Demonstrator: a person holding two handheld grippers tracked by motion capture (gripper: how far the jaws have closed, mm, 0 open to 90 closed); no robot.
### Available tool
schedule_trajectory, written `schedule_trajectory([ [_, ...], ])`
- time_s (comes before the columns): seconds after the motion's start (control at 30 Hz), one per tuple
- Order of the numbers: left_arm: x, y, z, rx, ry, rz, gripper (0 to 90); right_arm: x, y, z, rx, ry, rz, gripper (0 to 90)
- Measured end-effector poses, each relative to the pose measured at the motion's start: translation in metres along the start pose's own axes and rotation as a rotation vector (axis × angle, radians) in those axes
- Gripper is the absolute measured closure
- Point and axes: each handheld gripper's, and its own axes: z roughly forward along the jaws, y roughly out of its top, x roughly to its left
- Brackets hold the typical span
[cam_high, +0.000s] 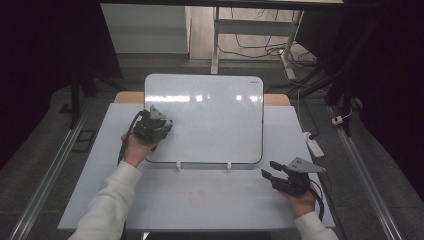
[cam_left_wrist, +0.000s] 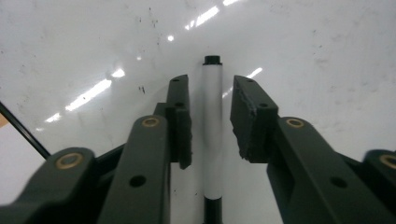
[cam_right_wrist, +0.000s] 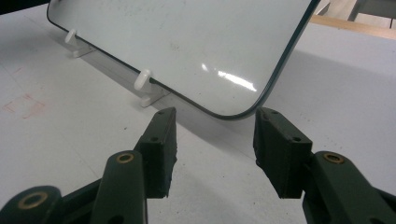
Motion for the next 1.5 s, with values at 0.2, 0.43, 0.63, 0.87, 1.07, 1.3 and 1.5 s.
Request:
schedule_trajectory([
  [0.2,0.001,-0.001,-0.011,-0.054,-0.018,-0.008,54.4,0.000,0.000,0.000,0.001,0.000,0.000,49.5],
  [0.43,-0.003,-0.013,-0.035,-0.133,-0.066,-0.022,40.5,-0.002,-0.001,-0.001,-0.005,0.009,-0.005,48.1],
  [0.63,-0.006,-0.038,-0.059,-0.189,-0.135,-0.040,34.5,-0.005,-0.001,-0.003,-0.006,0.026,-0.027,43.4],
  [0.87,-0.009,-0.073,-0.080,-0.210,-0.196,-0.053,32.3,-0.005,-0.003,-0.007,-0.014,0.041,-0.056,39.8],
  [1.07,-0.016,-0.101,-0.084,-0.193,-0.221,-0.061,30.8,-0.008,-0.007,-0.011,-0.014,0.033,-0.069,37.7],
  [1.3,-0.024,-0.126,-0.084,-0.162,-0.242,-0.077,28.4,-0.014,-0.014,-0.015,-0.005,0.005,-0.077,35.7],
  [1.5,-0.027,-0.145,-0.078,-0.140,-0.262,-0.106,27.9,-0.019,-0.019,-0.017,0.002,-0.013,-0.076,34.8],
])
